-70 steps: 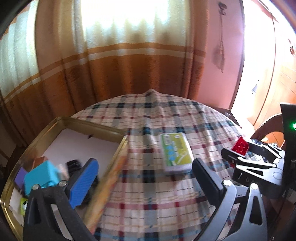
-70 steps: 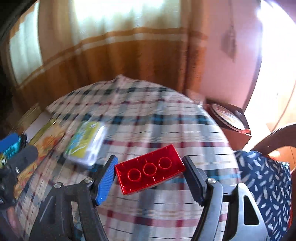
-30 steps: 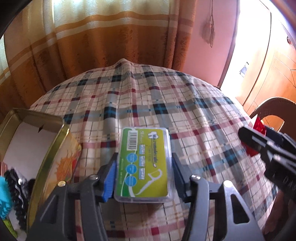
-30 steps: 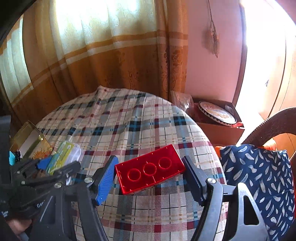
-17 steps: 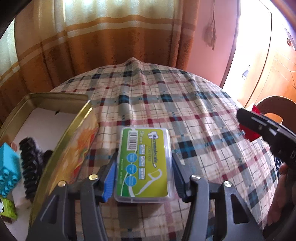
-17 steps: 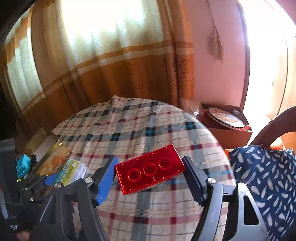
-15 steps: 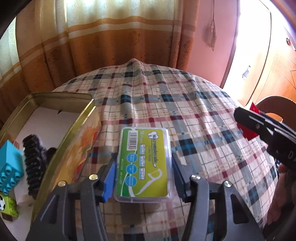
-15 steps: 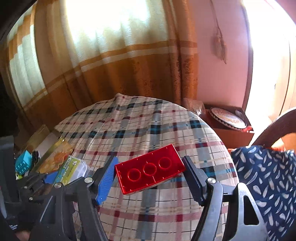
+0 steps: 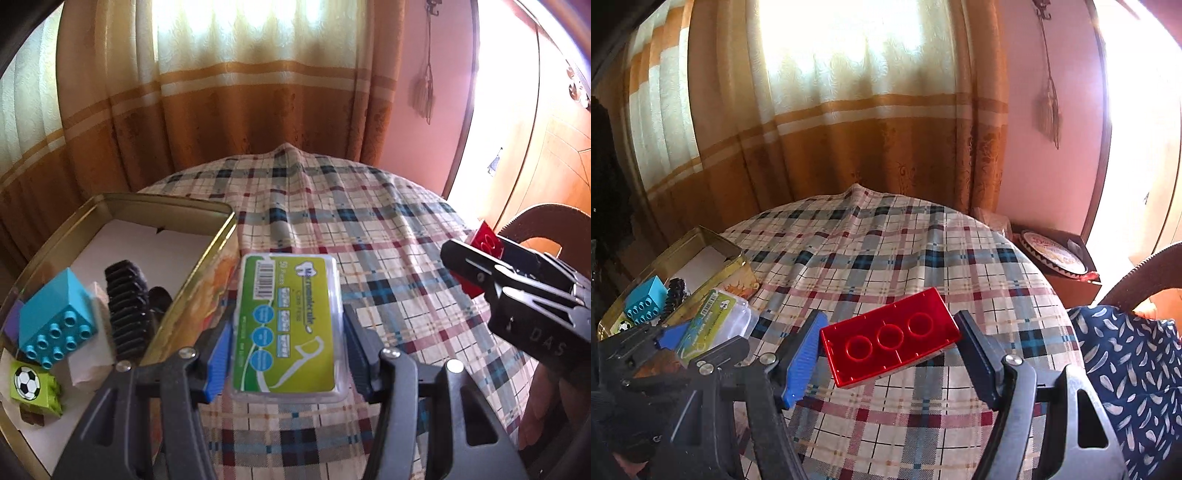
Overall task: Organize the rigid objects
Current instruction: 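Lift the floss box with the left tool while the right tool lifts the red block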
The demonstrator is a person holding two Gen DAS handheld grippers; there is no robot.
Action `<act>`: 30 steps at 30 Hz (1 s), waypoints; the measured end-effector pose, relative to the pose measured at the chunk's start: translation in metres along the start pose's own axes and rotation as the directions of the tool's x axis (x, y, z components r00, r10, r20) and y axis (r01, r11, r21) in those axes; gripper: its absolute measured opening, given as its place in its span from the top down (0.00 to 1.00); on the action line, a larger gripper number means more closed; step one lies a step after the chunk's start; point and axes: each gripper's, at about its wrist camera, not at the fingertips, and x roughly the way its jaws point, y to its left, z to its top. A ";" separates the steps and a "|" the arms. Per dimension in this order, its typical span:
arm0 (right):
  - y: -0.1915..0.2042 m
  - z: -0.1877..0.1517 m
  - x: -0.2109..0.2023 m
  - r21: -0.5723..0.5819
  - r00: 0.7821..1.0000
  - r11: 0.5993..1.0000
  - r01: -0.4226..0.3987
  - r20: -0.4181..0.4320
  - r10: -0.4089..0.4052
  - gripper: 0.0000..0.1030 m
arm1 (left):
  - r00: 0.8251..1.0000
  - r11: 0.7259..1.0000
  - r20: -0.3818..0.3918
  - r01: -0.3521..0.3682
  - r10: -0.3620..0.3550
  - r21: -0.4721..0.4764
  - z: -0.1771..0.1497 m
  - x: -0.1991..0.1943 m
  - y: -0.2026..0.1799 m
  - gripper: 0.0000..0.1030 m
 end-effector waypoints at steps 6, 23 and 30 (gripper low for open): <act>-0.002 0.000 -0.005 0.009 1.000 1.000 0.005 0.022 -0.005 0.30 | 1.000 1.000 0.026 0.003 -0.003 0.014 -0.004 -0.010 -0.002 0.48; 0.007 -0.003 -0.013 -0.025 0.998 1.000 0.011 0.058 -0.010 0.30 | 0.988 0.999 0.148 -0.042 0.037 0.030 -0.010 -0.035 -0.006 0.48; 0.021 -0.005 -0.017 -0.069 0.997 0.997 0.016 0.075 -0.011 0.30 | 0.985 0.999 0.167 -0.037 0.035 0.009 -0.012 -0.041 -0.001 0.48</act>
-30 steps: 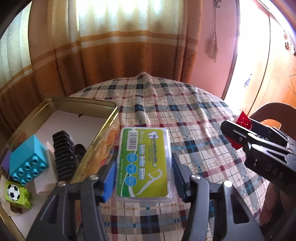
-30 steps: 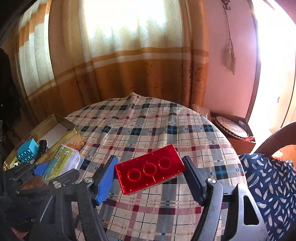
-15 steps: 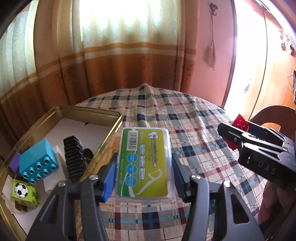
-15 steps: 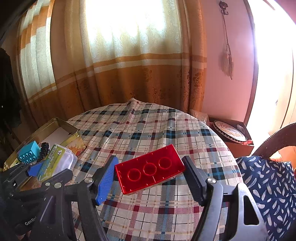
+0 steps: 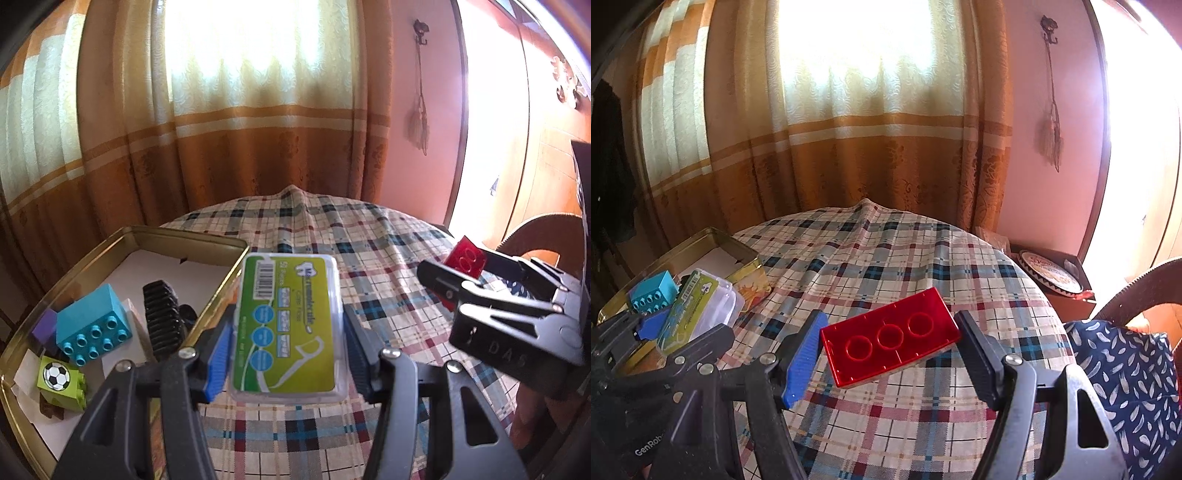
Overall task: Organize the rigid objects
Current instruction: 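Lift the floss box with the left tool while the right tool lifts the red block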
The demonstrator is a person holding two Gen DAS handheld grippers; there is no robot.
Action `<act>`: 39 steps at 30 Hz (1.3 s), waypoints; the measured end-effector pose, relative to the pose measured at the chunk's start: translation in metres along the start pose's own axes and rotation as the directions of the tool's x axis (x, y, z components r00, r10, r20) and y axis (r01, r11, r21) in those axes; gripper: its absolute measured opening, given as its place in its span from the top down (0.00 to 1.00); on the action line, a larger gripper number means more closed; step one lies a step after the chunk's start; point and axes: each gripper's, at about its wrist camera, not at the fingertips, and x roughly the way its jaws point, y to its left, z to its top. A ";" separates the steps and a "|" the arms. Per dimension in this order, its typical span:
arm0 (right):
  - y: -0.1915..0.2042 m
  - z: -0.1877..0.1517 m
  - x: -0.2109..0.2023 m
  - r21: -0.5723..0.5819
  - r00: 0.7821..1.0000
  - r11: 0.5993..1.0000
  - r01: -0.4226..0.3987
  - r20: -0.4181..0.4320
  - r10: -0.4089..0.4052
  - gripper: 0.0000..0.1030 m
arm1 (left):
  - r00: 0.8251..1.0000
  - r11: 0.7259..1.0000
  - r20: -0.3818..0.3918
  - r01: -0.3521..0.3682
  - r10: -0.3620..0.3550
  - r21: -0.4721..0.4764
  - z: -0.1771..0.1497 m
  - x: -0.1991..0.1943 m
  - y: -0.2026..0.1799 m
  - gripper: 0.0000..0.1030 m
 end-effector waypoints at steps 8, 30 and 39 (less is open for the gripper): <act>0.014 -0.002 -0.005 -0.032 1.000 0.999 -0.013 0.025 0.014 0.30 | 1.000 0.999 0.024 -0.010 0.011 -0.033 -0.004 -0.007 0.007 0.48; 0.020 -0.003 -0.017 -0.034 0.996 0.999 -0.034 0.079 0.036 0.30 | 0.996 0.997 0.075 -0.044 0.048 -0.057 -0.009 -0.022 0.021 0.48; 0.029 -0.004 -0.024 -0.052 0.995 0.998 -0.042 0.092 0.047 0.30 | 0.996 0.997 0.077 -0.047 0.052 -0.067 -0.013 -0.028 0.026 0.48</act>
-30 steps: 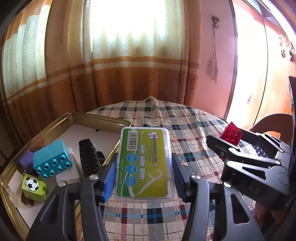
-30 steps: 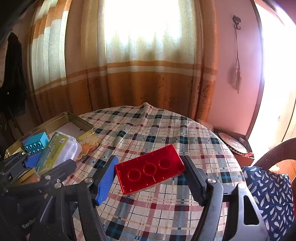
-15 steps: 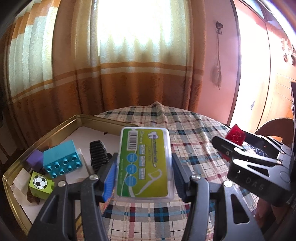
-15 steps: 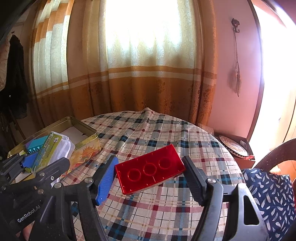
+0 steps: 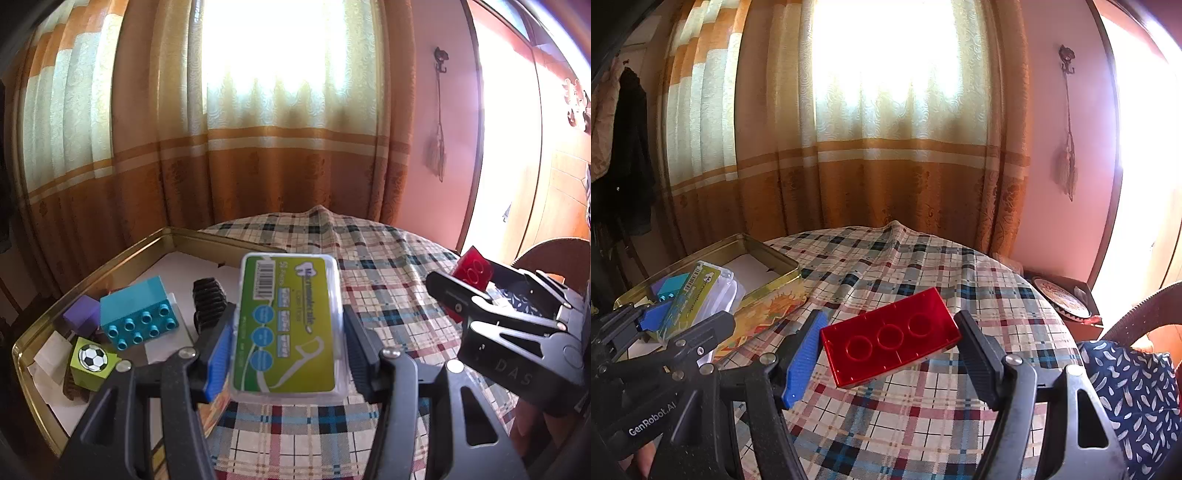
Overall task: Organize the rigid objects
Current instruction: 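Lift the floss box with the left tool while the right tool lifts the red block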
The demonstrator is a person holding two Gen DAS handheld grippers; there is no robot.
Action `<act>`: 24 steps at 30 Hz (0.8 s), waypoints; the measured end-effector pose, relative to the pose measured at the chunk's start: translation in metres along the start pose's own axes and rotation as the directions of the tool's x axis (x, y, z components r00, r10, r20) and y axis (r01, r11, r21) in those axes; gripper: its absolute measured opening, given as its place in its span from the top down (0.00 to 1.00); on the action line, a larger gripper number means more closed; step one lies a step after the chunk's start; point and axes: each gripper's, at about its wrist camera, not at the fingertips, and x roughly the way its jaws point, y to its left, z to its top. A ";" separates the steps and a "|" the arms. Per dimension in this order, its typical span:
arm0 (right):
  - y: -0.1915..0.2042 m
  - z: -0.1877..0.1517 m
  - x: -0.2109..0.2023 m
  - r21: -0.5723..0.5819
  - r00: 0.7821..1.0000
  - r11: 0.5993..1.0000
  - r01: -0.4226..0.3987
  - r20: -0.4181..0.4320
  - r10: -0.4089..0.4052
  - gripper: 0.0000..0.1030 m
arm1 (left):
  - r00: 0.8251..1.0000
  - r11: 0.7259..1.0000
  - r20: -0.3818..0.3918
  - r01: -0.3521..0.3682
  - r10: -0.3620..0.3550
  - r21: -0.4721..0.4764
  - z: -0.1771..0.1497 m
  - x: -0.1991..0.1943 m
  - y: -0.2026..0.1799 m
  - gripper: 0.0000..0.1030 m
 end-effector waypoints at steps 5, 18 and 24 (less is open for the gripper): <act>0.004 -0.001 -0.002 -0.002 1.000 1.000 -0.022 0.003 0.022 0.30 | 1.000 1.000 0.001 0.000 0.000 -0.001 -0.001 -0.002 0.001 0.48; 0.015 -0.001 -0.007 -0.008 0.998 0.998 -0.061 0.017 0.061 0.30 | 1.000 1.000 0.012 -0.005 0.005 0.000 -0.004 -0.010 0.006 0.48; 0.021 -0.002 -0.008 -0.016 0.997 0.997 -0.073 0.019 0.073 0.30 | 1.000 1.000 0.019 -0.005 0.005 -0.001 -0.005 -0.013 0.009 0.48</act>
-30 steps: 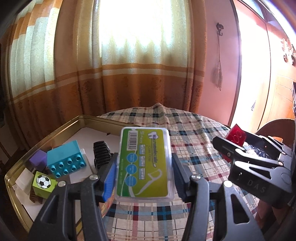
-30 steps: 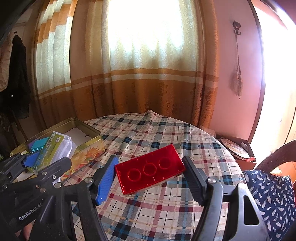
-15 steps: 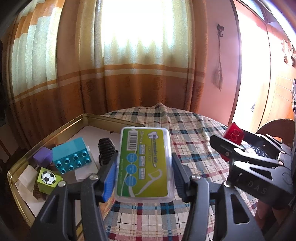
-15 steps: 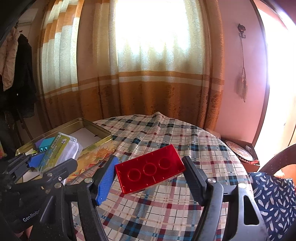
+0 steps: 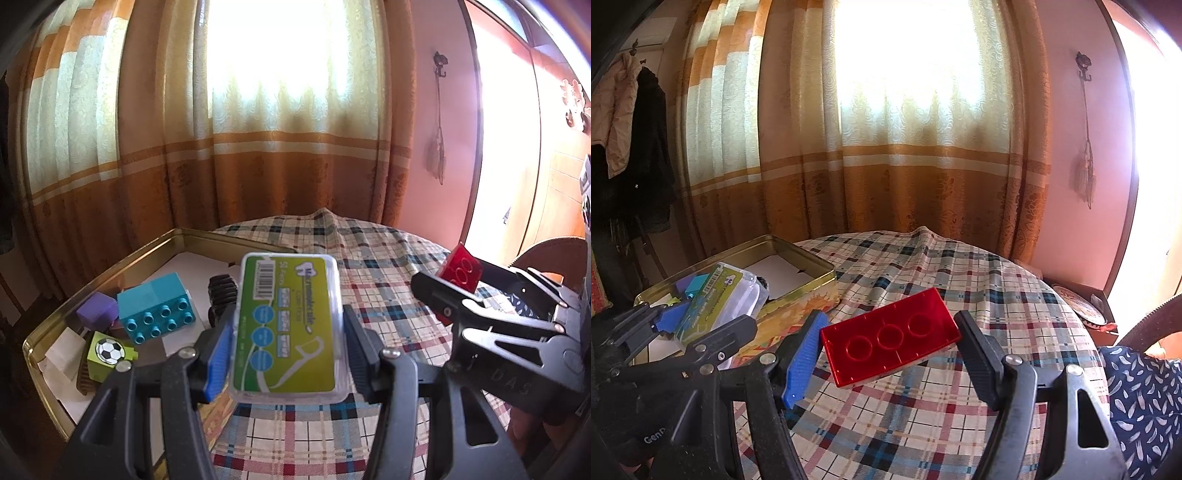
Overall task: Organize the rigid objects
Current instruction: 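Lift the floss box with the left tool while the right tool lifts the red block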
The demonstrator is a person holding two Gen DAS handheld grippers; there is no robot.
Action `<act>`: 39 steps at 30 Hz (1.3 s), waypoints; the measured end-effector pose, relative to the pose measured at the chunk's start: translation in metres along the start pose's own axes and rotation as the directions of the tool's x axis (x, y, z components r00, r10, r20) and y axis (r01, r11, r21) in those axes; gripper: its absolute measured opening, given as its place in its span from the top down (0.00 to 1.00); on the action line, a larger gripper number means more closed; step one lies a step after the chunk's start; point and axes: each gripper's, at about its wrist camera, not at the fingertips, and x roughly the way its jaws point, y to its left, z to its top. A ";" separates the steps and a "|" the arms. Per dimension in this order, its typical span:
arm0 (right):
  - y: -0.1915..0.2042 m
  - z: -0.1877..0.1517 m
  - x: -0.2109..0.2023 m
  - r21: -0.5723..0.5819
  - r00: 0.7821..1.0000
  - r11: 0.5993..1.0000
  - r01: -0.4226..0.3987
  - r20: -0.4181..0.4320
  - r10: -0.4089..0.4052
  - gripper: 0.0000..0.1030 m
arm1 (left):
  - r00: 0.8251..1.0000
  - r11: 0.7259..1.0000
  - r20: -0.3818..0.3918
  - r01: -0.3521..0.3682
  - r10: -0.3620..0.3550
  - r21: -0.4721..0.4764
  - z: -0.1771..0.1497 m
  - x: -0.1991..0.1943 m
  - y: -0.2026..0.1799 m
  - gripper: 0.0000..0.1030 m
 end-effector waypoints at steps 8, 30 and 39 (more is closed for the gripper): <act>0.001 0.000 0.000 0.001 1.000 1.000 -0.004 0.001 0.004 0.30 | 1.000 1.000 0.007 -0.002 0.002 -0.003 0.000 -0.004 0.003 0.48; 0.004 0.000 -0.003 -0.004 1.000 1.000 -0.011 0.006 0.011 0.30 | 1.000 1.000 0.014 -0.008 0.008 -0.010 -0.007 -0.015 0.011 0.48; 0.012 -0.001 -0.005 -0.014 1.000 1.000 -0.018 0.009 0.018 0.30 | 1.000 1.000 0.016 -0.005 0.005 -0.006 -0.008 -0.019 0.015 0.48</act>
